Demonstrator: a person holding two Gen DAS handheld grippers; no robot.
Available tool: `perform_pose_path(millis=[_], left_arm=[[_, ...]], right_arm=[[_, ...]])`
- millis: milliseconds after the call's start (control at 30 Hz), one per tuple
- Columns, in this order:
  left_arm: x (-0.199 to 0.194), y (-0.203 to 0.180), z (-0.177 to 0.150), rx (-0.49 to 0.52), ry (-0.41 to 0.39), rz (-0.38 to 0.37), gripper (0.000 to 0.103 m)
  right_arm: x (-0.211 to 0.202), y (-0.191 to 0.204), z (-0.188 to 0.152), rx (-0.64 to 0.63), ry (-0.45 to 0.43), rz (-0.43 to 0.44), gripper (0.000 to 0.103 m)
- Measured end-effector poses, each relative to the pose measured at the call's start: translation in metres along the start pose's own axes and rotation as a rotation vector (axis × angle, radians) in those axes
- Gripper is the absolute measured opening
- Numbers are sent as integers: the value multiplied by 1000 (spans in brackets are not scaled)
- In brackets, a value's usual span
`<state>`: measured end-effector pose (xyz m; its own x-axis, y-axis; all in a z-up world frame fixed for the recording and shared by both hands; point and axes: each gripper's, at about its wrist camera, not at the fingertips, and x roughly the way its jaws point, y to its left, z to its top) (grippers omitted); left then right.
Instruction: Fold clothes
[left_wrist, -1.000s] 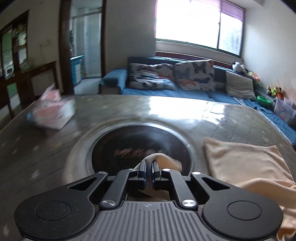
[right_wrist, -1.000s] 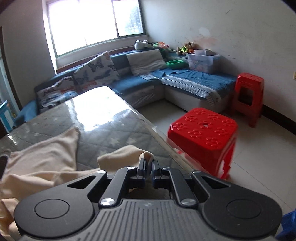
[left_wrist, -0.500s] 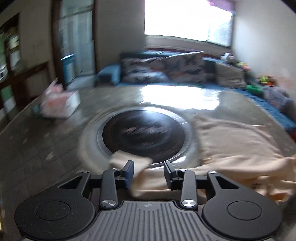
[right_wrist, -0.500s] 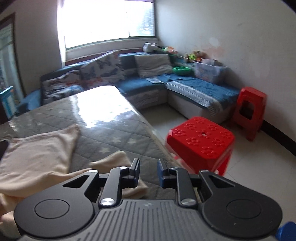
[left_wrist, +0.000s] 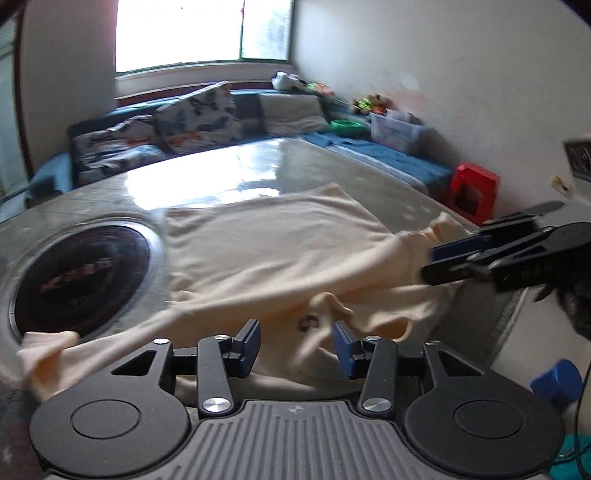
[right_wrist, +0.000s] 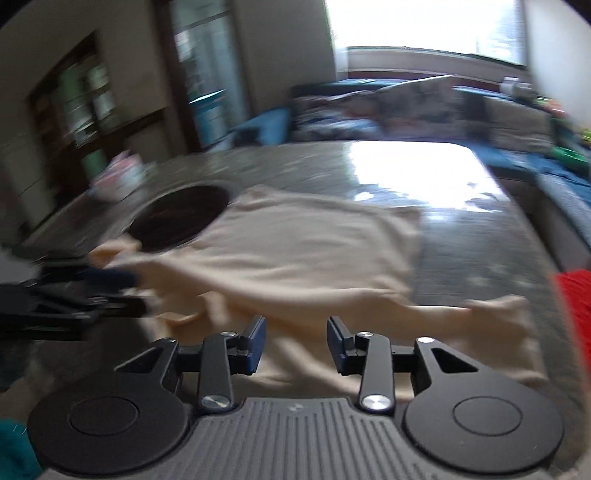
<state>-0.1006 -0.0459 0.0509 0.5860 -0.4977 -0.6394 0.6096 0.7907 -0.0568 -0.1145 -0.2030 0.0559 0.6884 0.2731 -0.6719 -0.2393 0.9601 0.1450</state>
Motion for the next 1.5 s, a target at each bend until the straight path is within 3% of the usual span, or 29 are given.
perform_pose_path(millis=[167,233,333,400,467,600,767,867,1000,1200,1333,1500], left_arm=[[12,-2,-6,12,28,-17,46],[17,-3,-8,17,39,-24,41],[23,-4,-11,25,53,-36,21],[20,-6,-12,32,37,-45,9],[10,-8,-13,46,10,-66,8],[-19,-10,-17,94,-43,-131,7],[-30,-10,-24,145,-39,-188,6],[-32,-9,-26,164,-32,-213,6],[-33,-5,-22,169,-46,-216,8],[5,7,4,57,-51,-130,8],[32,4,7,29,-24,-141,9],[48,-10,-3,49,20,-212,13]], right_arm=[[22,27,-4,-82,59,54,37],[29,31,-7,-108,76,46,36],[38,33,-10,-114,100,24,33],[39,31,-12,-109,108,22,11],[34,29,-14,-114,102,19,7],[6,31,-15,-155,85,43,3],[-13,41,-23,-224,134,102,3],[-18,41,-22,-219,130,129,10],[-17,32,-12,-202,79,68,12],[18,7,-7,-139,119,12,18],[26,-2,-20,-123,196,-9,19],[8,1,-35,-145,248,4,20]])
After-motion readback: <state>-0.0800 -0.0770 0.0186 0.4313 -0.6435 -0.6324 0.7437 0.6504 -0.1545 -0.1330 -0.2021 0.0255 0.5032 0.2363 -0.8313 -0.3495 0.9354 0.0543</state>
